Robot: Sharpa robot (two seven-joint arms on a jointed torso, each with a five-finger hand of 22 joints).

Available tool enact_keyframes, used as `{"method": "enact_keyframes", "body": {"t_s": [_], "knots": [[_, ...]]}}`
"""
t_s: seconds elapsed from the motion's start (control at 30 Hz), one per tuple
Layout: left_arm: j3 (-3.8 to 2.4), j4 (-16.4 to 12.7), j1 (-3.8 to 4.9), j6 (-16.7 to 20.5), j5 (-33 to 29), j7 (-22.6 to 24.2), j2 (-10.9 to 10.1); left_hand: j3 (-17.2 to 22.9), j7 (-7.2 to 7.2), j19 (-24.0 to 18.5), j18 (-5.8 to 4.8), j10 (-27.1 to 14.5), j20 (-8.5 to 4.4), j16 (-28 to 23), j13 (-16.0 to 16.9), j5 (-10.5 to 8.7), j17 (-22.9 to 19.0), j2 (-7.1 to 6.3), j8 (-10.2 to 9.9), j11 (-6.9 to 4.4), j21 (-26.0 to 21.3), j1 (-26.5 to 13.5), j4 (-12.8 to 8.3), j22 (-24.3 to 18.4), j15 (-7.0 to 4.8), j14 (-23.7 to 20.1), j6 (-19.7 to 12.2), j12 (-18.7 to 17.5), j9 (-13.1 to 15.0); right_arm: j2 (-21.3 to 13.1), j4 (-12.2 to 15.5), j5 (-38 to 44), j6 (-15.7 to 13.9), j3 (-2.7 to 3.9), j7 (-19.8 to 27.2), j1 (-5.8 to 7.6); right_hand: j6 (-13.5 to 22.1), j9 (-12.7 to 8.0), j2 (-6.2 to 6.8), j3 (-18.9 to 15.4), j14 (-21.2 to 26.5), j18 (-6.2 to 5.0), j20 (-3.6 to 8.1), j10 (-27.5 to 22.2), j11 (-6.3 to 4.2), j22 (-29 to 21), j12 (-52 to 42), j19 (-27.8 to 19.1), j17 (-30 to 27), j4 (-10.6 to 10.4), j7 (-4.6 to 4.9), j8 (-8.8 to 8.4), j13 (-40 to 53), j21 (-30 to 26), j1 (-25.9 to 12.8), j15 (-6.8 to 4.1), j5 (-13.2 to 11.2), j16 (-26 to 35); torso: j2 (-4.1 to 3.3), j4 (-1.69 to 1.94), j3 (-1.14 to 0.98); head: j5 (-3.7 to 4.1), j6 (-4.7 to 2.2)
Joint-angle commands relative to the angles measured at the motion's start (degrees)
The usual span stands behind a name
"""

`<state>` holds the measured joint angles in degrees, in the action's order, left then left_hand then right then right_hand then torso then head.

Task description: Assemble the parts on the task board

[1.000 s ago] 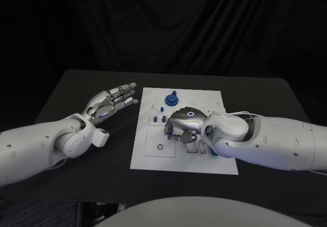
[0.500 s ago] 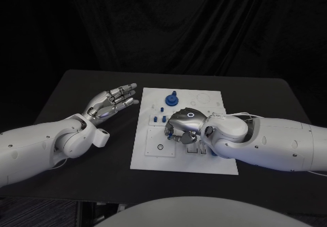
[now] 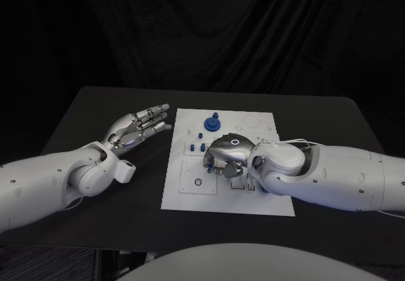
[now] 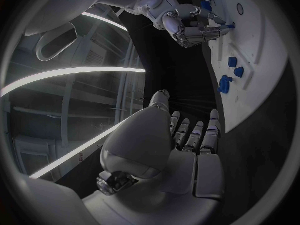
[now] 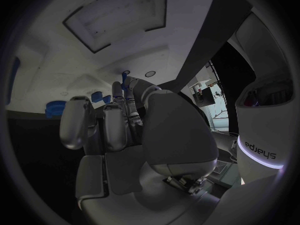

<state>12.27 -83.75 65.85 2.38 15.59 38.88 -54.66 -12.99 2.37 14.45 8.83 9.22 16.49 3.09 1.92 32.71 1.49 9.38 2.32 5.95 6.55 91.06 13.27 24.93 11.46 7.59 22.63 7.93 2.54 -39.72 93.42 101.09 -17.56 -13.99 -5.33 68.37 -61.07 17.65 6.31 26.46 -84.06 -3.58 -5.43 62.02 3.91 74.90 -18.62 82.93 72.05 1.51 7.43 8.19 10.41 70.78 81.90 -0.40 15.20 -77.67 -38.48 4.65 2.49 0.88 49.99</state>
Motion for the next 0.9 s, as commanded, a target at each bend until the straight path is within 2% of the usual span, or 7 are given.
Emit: {"method": "enact_keyframes", "body": {"t_s": [0.03,0.9], "knots": [[-0.05,0.0,-0.13,-0.78,-0.35,2.52,0.17,0.37,0.36,-0.31,-0.67,-0.07,0.15,-0.03,0.09,-0.09,-0.06,0.63,0.29,0.27,-0.24,0.14,0.12,0.03,-0.08,-0.45,-0.16,0.24,0.07,0.12,-0.33,0.46,0.8,-0.16,-0.25,-0.52,0.12,0.08,0.19,0.08,-1.46,-0.55,0.28,0.45,-0.11,9.58,-0.16,0.31,0.03,0.29,0.05,-0.09,0.06,0.17,0.59,-0.38,-0.19,-0.22,-0.01,-0.06,-0.01,-0.04,0.01],[-0.05,0.38,-0.36,-1.09,-0.35,2.0,0.34,0.45,0.47,-0.22,-0.67,-0.11,0.17,0.04,0.09,-0.16,-0.03,0.67,0.28,0.24,-0.19,0.21,0.11,0.13,-0.01,-0.36,-0.19,0.23,0.06,0.38,0.0,0.46,1.36,-0.16,-0.41,-1.09,0.04,0.14,0.17,0.01,-1.4,-0.57,0.27,0.64,-0.12,9.56,-0.16,0.26,-0.14,0.26,0.06,-0.1,0.1,0.06,0.6,-0.37,-0.43,-0.11,-0.01,0.02,-0.04,-0.22,0.01]]}}
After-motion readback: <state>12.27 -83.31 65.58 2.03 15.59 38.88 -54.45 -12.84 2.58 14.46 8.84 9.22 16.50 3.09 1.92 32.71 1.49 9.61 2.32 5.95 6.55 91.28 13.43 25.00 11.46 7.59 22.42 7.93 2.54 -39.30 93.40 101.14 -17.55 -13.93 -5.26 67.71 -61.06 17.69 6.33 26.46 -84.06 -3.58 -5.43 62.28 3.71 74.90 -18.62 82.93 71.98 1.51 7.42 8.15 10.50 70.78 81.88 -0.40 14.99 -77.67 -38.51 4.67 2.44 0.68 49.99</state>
